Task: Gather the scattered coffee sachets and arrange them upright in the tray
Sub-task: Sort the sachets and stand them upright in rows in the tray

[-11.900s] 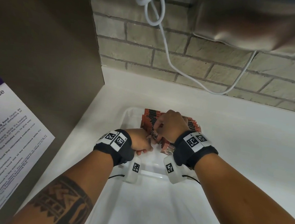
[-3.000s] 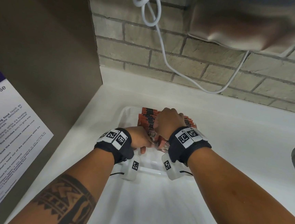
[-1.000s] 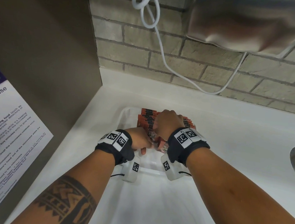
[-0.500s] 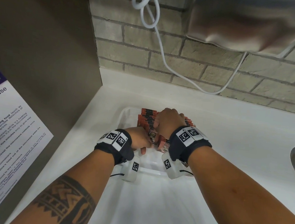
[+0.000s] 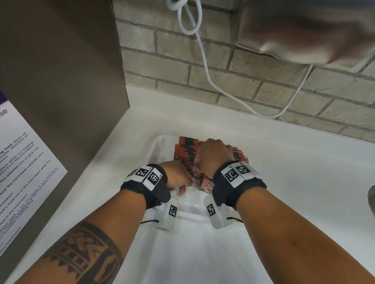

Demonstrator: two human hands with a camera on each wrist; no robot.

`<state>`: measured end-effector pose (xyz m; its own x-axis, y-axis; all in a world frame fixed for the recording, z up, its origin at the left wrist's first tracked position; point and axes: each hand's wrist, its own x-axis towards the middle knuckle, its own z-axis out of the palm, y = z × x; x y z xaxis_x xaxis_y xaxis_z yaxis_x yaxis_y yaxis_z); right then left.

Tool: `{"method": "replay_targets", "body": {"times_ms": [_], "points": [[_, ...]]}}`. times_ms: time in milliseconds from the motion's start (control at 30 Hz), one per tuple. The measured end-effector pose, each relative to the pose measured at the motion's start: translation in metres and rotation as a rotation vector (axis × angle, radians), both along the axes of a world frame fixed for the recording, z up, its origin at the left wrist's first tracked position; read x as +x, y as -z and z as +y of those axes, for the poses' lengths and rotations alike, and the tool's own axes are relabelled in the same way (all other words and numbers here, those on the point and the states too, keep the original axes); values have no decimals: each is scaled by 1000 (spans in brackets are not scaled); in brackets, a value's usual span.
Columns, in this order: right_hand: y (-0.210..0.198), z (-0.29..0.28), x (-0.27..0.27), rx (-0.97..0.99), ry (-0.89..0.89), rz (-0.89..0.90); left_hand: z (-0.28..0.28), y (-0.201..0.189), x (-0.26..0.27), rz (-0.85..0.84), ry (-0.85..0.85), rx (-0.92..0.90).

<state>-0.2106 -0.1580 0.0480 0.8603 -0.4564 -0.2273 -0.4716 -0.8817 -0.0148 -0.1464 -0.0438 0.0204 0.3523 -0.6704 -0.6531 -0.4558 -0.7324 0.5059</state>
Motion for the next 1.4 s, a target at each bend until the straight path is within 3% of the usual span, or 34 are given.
{"method": "replay_targets", "body": {"times_ms": [667, 933, 1400], "points": [[-1, -8, 0, 34, 8, -14, 4, 6, 5, -44, -47, -1], [-10, -13, -5, 46, 29, -49, 1, 8, 0, 77, -81, 16], [-8, -15, -24, 70, 68, -105, -6, 8, -2, 67, -123, -39]]}}
